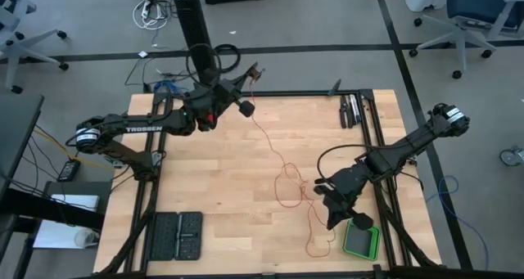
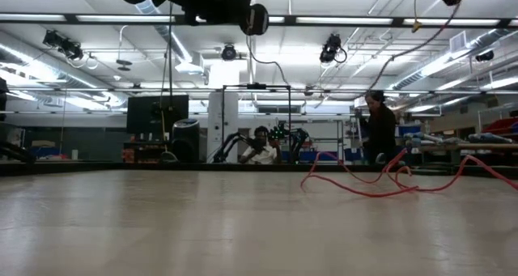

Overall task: Coil cords
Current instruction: Coil the red wire cable onto the black spool

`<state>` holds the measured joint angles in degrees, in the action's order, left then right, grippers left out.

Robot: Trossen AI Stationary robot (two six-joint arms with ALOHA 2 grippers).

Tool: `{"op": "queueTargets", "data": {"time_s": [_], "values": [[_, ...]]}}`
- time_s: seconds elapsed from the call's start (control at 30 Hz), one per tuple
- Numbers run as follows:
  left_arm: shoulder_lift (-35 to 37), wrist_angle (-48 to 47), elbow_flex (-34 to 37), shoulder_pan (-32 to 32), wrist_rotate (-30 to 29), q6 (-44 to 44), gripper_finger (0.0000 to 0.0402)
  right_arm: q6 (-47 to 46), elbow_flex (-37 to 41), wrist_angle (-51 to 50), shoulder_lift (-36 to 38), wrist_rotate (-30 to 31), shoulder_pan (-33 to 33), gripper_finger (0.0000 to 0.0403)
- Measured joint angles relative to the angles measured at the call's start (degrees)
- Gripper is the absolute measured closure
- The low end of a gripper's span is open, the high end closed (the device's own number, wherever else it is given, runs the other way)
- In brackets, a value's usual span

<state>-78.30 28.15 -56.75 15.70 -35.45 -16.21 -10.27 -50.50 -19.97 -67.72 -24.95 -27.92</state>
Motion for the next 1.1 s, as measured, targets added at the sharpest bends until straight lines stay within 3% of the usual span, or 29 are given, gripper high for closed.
{"op": "queueTargets", "data": {"time_s": [0.17, 0.37, 0.53, 0.7, 0.87, 0.97, 1.1], "values": [[0.00, 0.23, 0.00, -0.04, 2.29, 6.26, 0.0401, 0.54, 0.00, -1.51, 0.02, 10.71, 2.52, 0.0402], [0.00, 0.20, 0.00, -0.09, 11.68, 16.81, 0.0401, 0.87, 0.00, -3.27, 0.02, 25.32, 6.73, 0.0401], [0.00, -1.85, -0.02, -0.11, 18.16, 16.73, 0.0401, -3.19, 0.00, -9.08, 0.02, 39.93, 11.58, 0.0401], [0.00, -9.34, -0.02, -0.11, 16.31, 9.36, 0.0401, -8.80, 0.00, -15.87, 0.02, 47.17, 15.08, 0.0401], [0.00, -21.75, -0.02, -0.11, 10.42, 0.66, 0.0401, -13.58, 0.00, -21.49, 0.02, 55.50, 16.32, 0.0402], [0.00, -29.58, -0.02, -0.09, 8.19, 0.23, 0.0401, -15.54, 0.00, -23.91, 0.02, 61.35, 17.21, 0.0402], [0.00, -38.82, -0.02, -0.51, 9.60, 1.71, 0.0401, -17.71, 0.00, -27.31, 0.02, 68.83, 19.12, 0.0402]]}}
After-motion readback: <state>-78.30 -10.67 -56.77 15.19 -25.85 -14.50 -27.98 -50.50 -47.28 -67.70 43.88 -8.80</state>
